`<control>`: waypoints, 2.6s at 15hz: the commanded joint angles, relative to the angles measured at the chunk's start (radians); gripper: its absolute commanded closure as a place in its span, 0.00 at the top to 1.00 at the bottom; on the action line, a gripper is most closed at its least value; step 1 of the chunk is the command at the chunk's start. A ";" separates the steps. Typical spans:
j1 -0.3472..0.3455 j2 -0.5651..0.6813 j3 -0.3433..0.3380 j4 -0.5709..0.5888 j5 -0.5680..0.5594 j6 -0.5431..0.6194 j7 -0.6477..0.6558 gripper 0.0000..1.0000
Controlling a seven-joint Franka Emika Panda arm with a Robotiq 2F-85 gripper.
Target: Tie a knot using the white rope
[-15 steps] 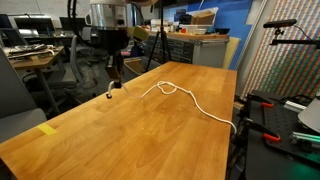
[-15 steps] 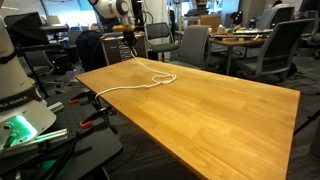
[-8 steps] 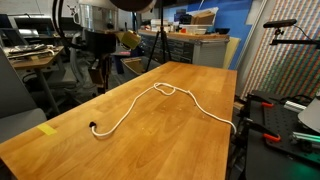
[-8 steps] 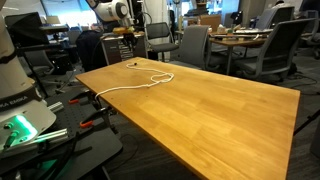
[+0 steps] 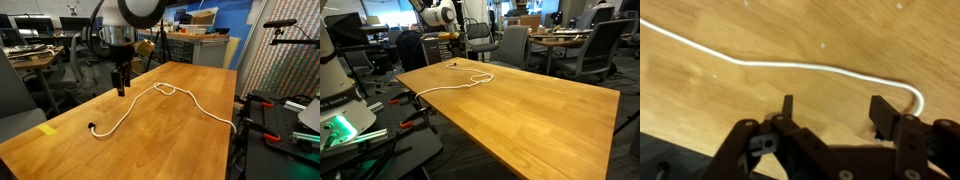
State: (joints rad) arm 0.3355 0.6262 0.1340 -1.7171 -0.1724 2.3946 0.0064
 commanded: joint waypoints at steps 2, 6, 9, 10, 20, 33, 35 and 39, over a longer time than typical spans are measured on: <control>-0.031 -0.037 -0.060 -0.097 -0.020 -0.019 0.068 1.00; -0.047 0.000 -0.053 -0.072 -0.011 -0.012 0.040 1.00; -0.042 0.001 -0.054 -0.074 -0.010 -0.005 0.056 1.00; -0.054 -0.003 -0.050 -0.080 0.001 0.011 0.048 1.00; -0.276 -0.010 -0.184 -0.357 0.094 0.363 0.097 1.00; -0.682 -0.229 0.098 -0.586 0.323 0.442 -0.312 1.00; -0.837 -0.303 0.229 -0.642 0.373 0.414 -0.461 1.00; -0.868 -0.376 0.223 -0.665 0.512 0.221 -0.667 1.00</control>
State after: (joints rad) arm -0.5574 0.3324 0.3950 -2.3314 0.2542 2.7142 -0.5517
